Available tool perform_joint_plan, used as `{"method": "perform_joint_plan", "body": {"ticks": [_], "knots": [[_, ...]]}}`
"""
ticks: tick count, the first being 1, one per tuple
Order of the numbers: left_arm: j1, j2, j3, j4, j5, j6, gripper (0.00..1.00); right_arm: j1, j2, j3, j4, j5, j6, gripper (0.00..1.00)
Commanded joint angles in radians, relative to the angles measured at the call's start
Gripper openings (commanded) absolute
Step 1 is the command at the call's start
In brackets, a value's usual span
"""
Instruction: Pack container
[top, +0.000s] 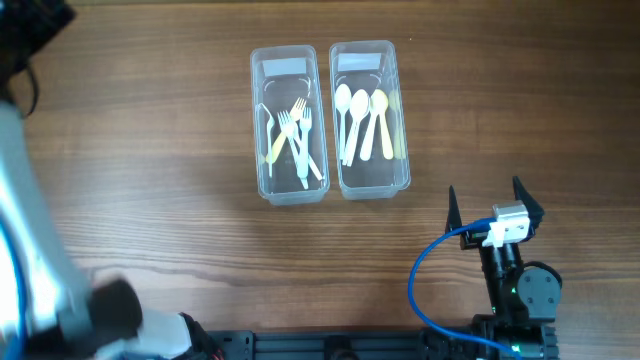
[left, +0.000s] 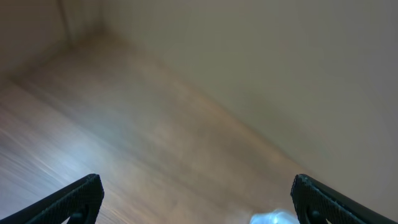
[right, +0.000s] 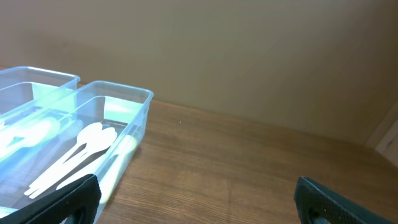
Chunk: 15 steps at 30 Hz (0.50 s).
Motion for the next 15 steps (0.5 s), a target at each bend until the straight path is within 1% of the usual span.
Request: {"method": "perform_joint_plan", "body": {"ticks": [1, 4, 6, 8, 10, 12, 15], "knots": [[0.007, -0.246, 0.004, -0.027, -0.159, -0.013, 1.0, 0.005, -0.013, -0.002, 0.003, -0.005, -0.012, 1.0], [0.007, -0.367, -0.056, -0.029, -0.173, -0.007, 1.0, 0.005, -0.013, -0.002, 0.003, -0.005, -0.011, 1.0], [0.007, -0.457, -0.145, -0.013, -0.172, 0.014, 1.0, 0.005, -0.013, -0.002, 0.003, -0.005, -0.011, 1.0], [0.007, -0.552, -0.272, 0.037, -0.169, 0.013, 1.0, 0.005, -0.013, -0.002, 0.003, -0.005, -0.011, 1.0], [0.007, -0.657, -0.431, 0.132, -0.153, 0.013, 1.0, 0.005, -0.013, -0.002, 0.003, -0.005, -0.011, 1.0], [0.007, -0.776, -0.623, 0.266, -0.135, 0.013, 1.0, 0.005, -0.013, -0.002, 0.003, -0.005, -0.011, 1.0], [0.004, -0.918, -0.859, 0.442, -0.095, 0.013, 1.0, 0.005, -0.013, -0.002, 0.003, -0.005, -0.011, 1.0]]}}
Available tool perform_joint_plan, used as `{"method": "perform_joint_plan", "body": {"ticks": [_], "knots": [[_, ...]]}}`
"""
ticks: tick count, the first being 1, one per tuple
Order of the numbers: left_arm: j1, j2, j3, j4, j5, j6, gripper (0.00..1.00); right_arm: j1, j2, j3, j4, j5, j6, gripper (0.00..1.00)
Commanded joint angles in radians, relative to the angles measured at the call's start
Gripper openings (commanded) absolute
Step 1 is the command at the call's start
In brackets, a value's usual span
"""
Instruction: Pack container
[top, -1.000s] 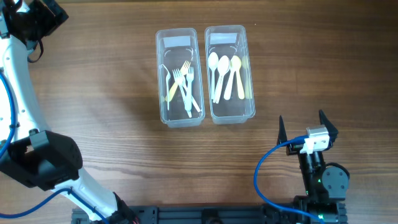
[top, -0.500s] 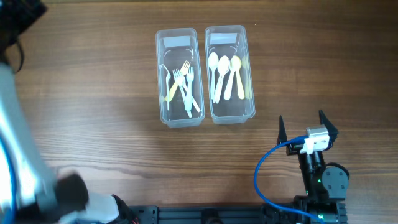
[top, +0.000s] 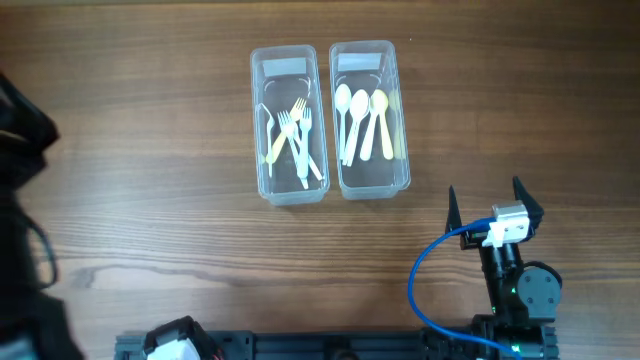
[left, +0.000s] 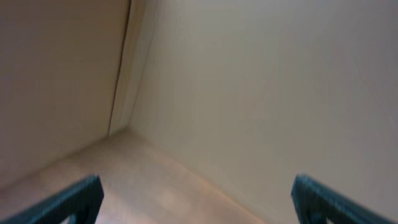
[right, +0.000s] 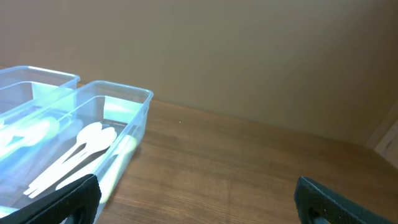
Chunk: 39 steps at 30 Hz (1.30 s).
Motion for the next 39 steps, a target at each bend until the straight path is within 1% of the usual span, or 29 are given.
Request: {"method": "perform_joint_plan", "body": {"ticks": [1, 3, 7, 10, 11, 15, 21, 28, 31, 39], "knots": [[-0.007, -0.18, -0.327, 0.177, 0.057, 0.008, 1.0, 0.005, -0.013, -0.002, 0.004, -0.005, -0.005, 1.0], [-0.027, -0.28, -0.491, 0.285, 0.072, 0.005, 1.0, 0.005, -0.013, -0.002, 0.003, -0.005, -0.005, 1.0], [-0.068, -0.432, -0.732, 0.426, 0.1, -0.018, 1.0, 0.005, -0.013, -0.002, 0.003, -0.005, -0.005, 1.0], [-0.099, -0.49, -0.831, 0.474, 0.106, -0.034, 1.0, 0.005, -0.013, -0.002, 0.003, -0.005, -0.005, 1.0], [-0.135, -0.524, -0.891, 0.488, 0.106, -0.033, 1.0, 0.005, -0.013, -0.002, 0.003, -0.005, -0.005, 1.0], [-0.202, -0.6, -1.008, 0.509, 0.106, -0.034, 1.0, 0.005, -0.013, -0.002, 0.003, -0.005, -0.005, 1.0], [-0.25, -0.712, -1.142, 0.521, 0.106, -0.074, 1.0, 0.005, -0.013, -0.002, 0.003, -0.005, -0.005, 1.0], [-0.261, -0.825, -1.281, 0.552, 0.107, -0.1, 1.0, 0.005, -0.013, -0.002, 0.003, -0.005, -0.005, 0.99], [-0.261, -0.853, -1.328, 0.563, 0.127, -0.1, 1.0, 0.005, -0.013, -0.002, 0.003, -0.005, -0.005, 1.0], [-0.261, -0.856, -1.389, 0.565, 0.148, -0.1, 1.0, 0.005, -0.013, -0.002, 0.004, -0.005, -0.005, 1.0]]}}
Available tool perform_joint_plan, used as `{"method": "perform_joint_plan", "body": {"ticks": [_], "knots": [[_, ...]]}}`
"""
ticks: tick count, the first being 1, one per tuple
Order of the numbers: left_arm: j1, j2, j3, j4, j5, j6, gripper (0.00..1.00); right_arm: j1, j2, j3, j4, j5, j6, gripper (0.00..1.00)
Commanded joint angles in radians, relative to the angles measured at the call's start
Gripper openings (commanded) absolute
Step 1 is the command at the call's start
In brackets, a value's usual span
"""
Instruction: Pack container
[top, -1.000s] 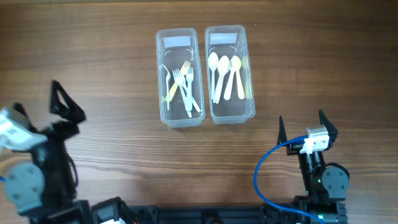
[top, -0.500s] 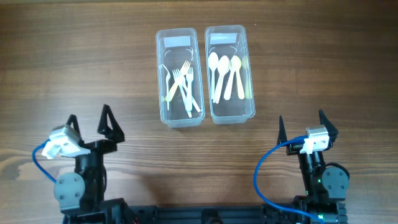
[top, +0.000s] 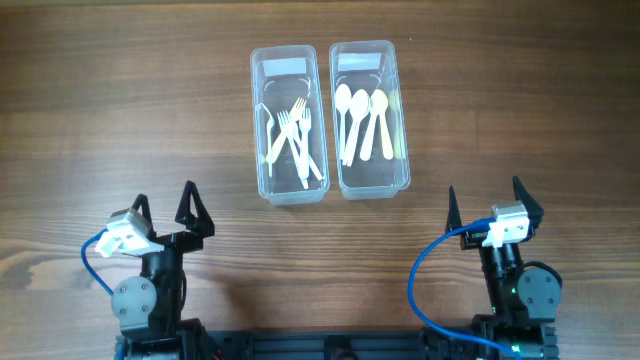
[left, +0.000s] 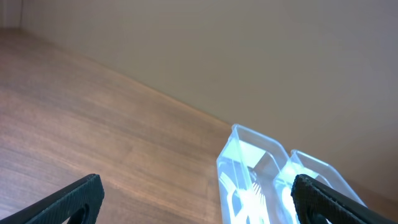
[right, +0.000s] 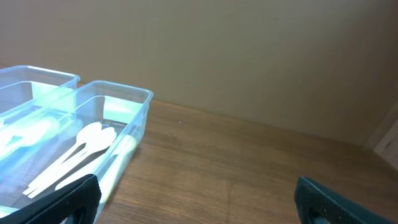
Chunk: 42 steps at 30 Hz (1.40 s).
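Note:
Two clear plastic containers stand side by side at the back middle of the table. The left container (top: 288, 125) holds several forks (top: 297, 135); the right container (top: 368, 118) holds several spoons (top: 360, 120). My left gripper (top: 165, 198) rests open near the front left, well short of the containers, and nothing is between its fingers. My right gripper (top: 484, 190) stands open at the front right, also holding nothing. The left wrist view shows the fork container (left: 249, 177) ahead to the right. The right wrist view shows the spoon container (right: 115, 130) ahead to the left.
The brown wooden table (top: 120, 100) runs wide to the left and right of the containers. A plain beige wall (right: 249, 50) rises behind the table's far edge. Blue cables loop beside each arm base at the front.
My left arm was raised at the far left edge, its camera facing a wall corner. It now sits low at the front left, open, facing the containers. The right arm and containers have not moved.
My left arm first loomed blurred along the left edge, its camera on bare table and wall. Then it was still at the left edge, looking at a wall corner. Now it rests at the front left. Throughout, the right arm and cutlery stayed put.

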Motion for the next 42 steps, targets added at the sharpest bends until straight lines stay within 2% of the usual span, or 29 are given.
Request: {"method": "perform_joint_plan", "body": {"ticks": [1, 12, 17, 42], "knots": [[-0.005, -0.012, -0.034, 0.006, 0.024, -0.013, 1.0, 0.005, -0.011, -0.002, 0.003, -0.005, -0.005, 1.0], [-0.005, -0.012, -0.071, 0.01, 0.03, -0.01, 1.0, 0.005, -0.011, -0.002, 0.003, -0.005, -0.005, 1.0], [-0.005, -0.012, -0.071, 0.007, 0.019, 0.105, 1.0, 0.005, -0.011, -0.002, 0.003, -0.005, -0.005, 1.0], [-0.004, -0.008, -0.071, 0.008, 0.019, 0.104, 1.0, 0.005, -0.011, -0.002, 0.003, -0.005, -0.005, 1.0]]}}
